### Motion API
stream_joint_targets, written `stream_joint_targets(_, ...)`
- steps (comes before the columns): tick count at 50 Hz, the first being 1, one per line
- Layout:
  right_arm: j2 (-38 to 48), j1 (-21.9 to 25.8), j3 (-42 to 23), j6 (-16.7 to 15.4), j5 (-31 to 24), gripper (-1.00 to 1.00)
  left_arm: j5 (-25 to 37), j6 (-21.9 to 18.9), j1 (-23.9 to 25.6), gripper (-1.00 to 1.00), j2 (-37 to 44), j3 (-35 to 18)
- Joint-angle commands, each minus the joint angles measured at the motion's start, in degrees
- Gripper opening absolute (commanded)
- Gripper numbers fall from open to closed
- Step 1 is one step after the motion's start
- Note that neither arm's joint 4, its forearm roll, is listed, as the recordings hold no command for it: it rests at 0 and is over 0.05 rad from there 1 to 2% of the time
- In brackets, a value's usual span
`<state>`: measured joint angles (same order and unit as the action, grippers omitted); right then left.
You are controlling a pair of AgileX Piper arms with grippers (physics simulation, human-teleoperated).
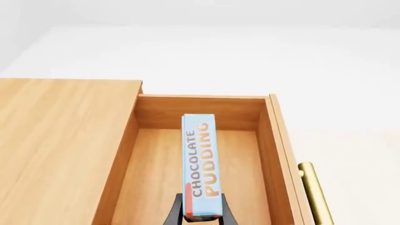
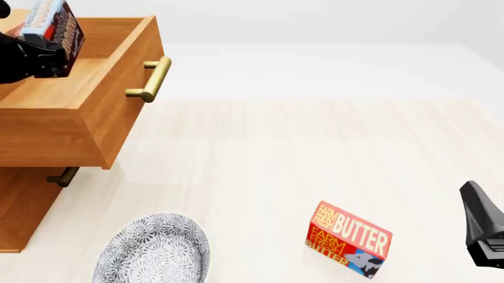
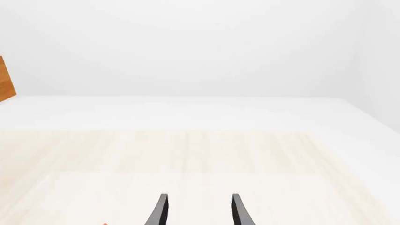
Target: Put the chocolate pudding in the top drawer of the cabinet and close it.
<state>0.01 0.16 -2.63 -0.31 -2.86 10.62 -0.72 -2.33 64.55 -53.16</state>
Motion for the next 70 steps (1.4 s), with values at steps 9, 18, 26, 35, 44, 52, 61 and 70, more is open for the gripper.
stream_joint_targets(9, 0.0, -0.01, 0.0, 0.01, -0.01, 1.0, -2.0, -2.82, -2.25, -1.0, 3.77, 0.91)
stream_joint_targets(18, 0.0, 0.0, 0.0, -0.01, 0.0, 1.0, -2.11, -3.15, -2.99, -1.0, 4.45, 0.71)
stream_joint_targets(26, 0.0, -0.01, 0.0, 0.01, 0.0, 1.0, -1.65, -2.93, -3.68, -1.0, 4.96, -0.12)
stream_joint_targets(35, 0.0, 0.01, 0.0, 0.0, 0.0, 1.0, -2.55, -2.55, -3.81, -1.0, 5.49, 0.26)
stream_joint_targets(44, 0.0, 0.0, 0.0, 0.01, 0.0, 1.0, -2.84, -1.71, -3.69, -1.0, 5.41, 0.84)
stream_joint_targets(52, 0.0, 0.01, 0.0, 0.01, -0.01, 1.0, -2.63, -0.87, -3.49, -1.0, 5.64, 0.55)
stream_joint_targets(61, 0.0, 0.0, 0.0, -0.01, 0.0, 1.0, -0.38, -0.67, -2.87, 1.0, 5.87, -1.43)
stream_joint_targets(70, 0.0, 0.0, 0.0, 0.0, 0.01, 1.0, -2.08, -0.76, -3.09, 1.0, 5.64, 0.5)
